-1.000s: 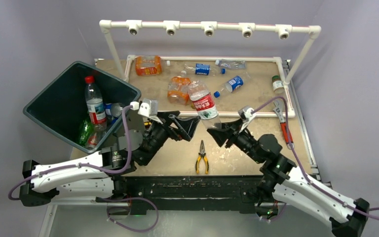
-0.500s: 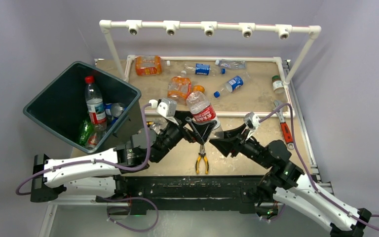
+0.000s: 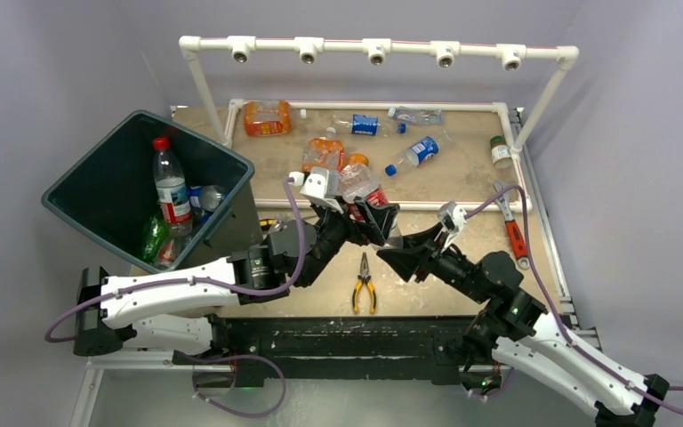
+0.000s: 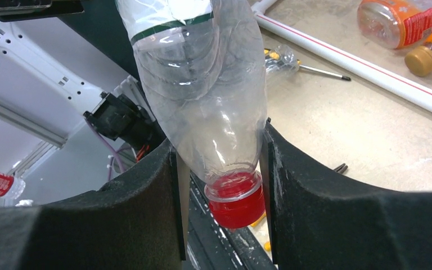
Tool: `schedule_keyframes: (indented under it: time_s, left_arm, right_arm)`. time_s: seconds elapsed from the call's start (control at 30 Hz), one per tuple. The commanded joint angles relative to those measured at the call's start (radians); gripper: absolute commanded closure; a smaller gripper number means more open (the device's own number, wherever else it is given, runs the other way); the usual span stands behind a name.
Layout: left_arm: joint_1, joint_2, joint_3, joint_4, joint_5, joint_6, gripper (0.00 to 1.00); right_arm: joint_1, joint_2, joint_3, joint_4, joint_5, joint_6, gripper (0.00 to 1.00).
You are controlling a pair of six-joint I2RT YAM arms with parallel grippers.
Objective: Put the plastic bottles in the bin
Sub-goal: Pick up the plastic bottle at the center of the board.
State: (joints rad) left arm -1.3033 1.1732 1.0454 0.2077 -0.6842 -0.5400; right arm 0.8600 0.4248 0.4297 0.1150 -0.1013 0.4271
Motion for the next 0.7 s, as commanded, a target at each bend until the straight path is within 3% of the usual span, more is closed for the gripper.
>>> schedule_keyframes:
  time_s: [0.0,0.2,0.33,0.4,0.5,0.67]
  left_arm:
    - [-0.004,-0.027,0.010,0.036,-0.044,-0.037,0.20]
    - [-0.004,-0.049,-0.021,0.072,-0.022,-0.041,0.49]
    - [-0.004,-0.049,-0.043,0.105,-0.005,-0.054,0.61]
    - [-0.004,-0.055,-0.057,0.137,-0.002,-0.058,0.63]
    - [-0.005,-0.086,-0.105,0.255,-0.008,-0.071,0.66]
    - [-0.004,-0.152,-0.266,0.632,-0.055,-0.107,0.69]
  right_arm:
    - [0.005,-0.003,0.046,-0.034,-0.002,-0.013,0.69]
    - [0.005,0.000,0.054,-0.035,-0.010,-0.009,0.63]
    - [0.005,-0.001,0.067,-0.027,-0.014,0.005,0.45]
    - [0.005,-0.005,0.083,-0.027,-0.015,0.017,0.29]
    - [0.005,-0.038,0.098,-0.006,-0.004,0.037,0.14]
    - [0.005,-0.217,0.033,0.179,0.069,0.089,0.06]
